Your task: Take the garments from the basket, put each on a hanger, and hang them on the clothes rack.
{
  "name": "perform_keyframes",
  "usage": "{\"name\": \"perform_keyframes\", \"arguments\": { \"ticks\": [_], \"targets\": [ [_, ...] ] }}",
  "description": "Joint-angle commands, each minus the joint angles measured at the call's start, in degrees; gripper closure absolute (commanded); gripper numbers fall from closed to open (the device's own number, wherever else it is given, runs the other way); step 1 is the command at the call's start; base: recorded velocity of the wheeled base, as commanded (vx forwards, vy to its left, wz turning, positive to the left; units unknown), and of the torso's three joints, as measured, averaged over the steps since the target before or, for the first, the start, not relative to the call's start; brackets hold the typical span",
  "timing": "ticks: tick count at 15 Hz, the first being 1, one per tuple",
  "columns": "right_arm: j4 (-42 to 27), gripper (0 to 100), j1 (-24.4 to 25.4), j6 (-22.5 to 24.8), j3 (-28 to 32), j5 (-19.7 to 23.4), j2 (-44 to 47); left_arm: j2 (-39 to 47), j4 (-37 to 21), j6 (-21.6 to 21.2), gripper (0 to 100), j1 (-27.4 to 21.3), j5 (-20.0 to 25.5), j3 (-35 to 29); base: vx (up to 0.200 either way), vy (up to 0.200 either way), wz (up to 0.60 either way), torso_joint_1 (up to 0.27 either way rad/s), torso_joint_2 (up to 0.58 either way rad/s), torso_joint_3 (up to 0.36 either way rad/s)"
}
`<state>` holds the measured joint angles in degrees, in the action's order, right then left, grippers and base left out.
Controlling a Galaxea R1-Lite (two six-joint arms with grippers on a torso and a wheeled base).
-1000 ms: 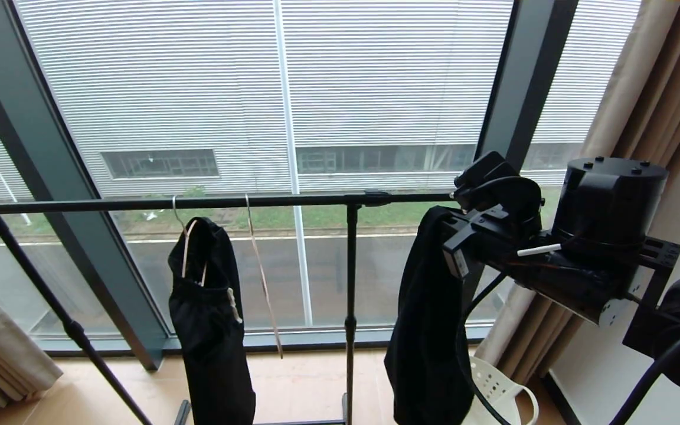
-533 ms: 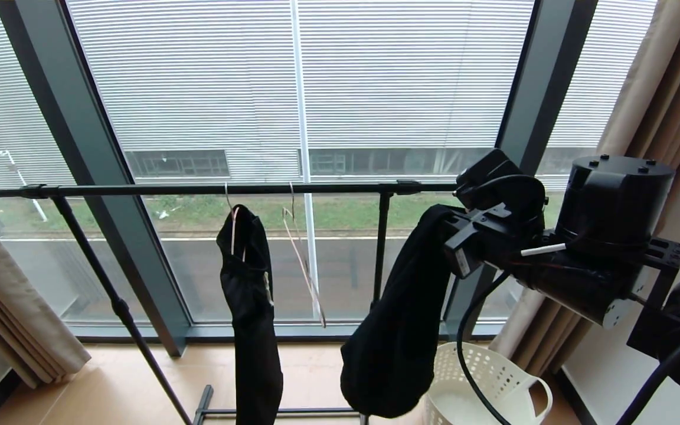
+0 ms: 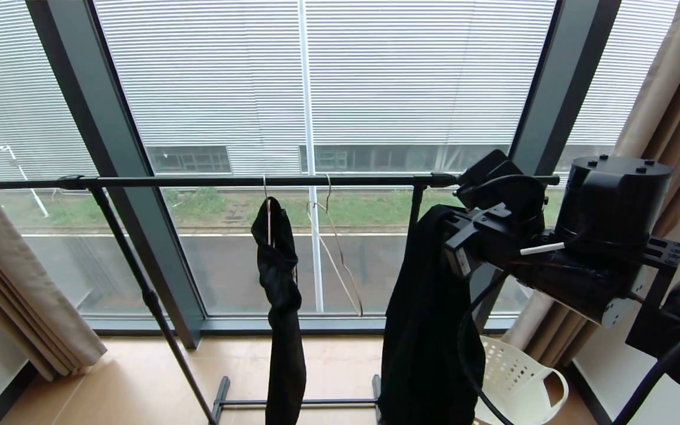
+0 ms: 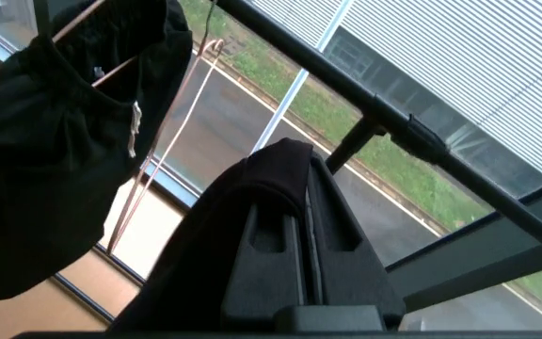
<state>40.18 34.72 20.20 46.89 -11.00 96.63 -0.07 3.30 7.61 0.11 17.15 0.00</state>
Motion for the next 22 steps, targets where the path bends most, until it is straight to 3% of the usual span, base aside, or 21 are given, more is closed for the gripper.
{"name": "perform_keyframes", "arguments": {
  "ticks": [1, 3, 9, 14, 17, 19, 20, 22],
  "targets": [
    [-0.01, 100, 0.0, 0.02, -0.04, 0.01, -0.22, 0.07, 0.04, 0.13, 0, -0.02, -0.01, 0.0, -0.2, 0.0, 0.0, -0.012, 0.0, 0.002],
    [-0.01, 100, 0.0, 0.02, -0.04, 0.01, -0.22, 0.07, 0.04, 0.13, 0, -0.02, -0.01, 0.0, -0.1, 0.0, 0.0, -0.006, 0.0, 0.001],
    [-0.01, 100, 0.0, 0.02, -0.04, 0.01, -0.04, 0.07, 0.04, 0.13, 0, -0.02, 0.07, 0.0, 0.0, 0.2, 0.0, 0.005, 0.0, 0.002],
    [-0.01, 100, -0.27, 0.28, -1.01, -0.43, -0.04, 0.07, 0.04, 0.04, 0, -0.02, -0.1, 0.0, 0.0, 0.0, 0.0, 0.0, 0.0, 0.0],
    [-0.98, 100, -1.23, 0.28, -0.39, -4.65, -2.86, 0.07, 0.04, -0.84, 0, -0.02, -0.01, 0.0, 0.0, 0.0, 0.0, 0.0, 0.0, 0.0],
    [-8.01, 100, -1.23, 0.1, 0.58, -9.04, -4.35, 0.07, 0.04, -1.28, 0, -0.02, 0.07, 0.0, 0.0, 0.0, 0.0, 0.0, 0.0, 0.0],
    [-12.14, 100, -1.23, -1.04, 0.49, -11.59, -5.58, 0.07, 0.04, -1.37, 0, -0.02, 0.07, 0.0, 0.0, 0.0, 0.0, 0.0, 0.0, 0.0],
    [-14.52, 100, -1.41, -7.19, -0.04, -12.03, -5.58, 0.07, 0.04, -0.84, 0, -0.02, 0.07, 0.0, 0.0, 0.0, 0.0, 0.0, 0.0, 0.0]
  ]
}}
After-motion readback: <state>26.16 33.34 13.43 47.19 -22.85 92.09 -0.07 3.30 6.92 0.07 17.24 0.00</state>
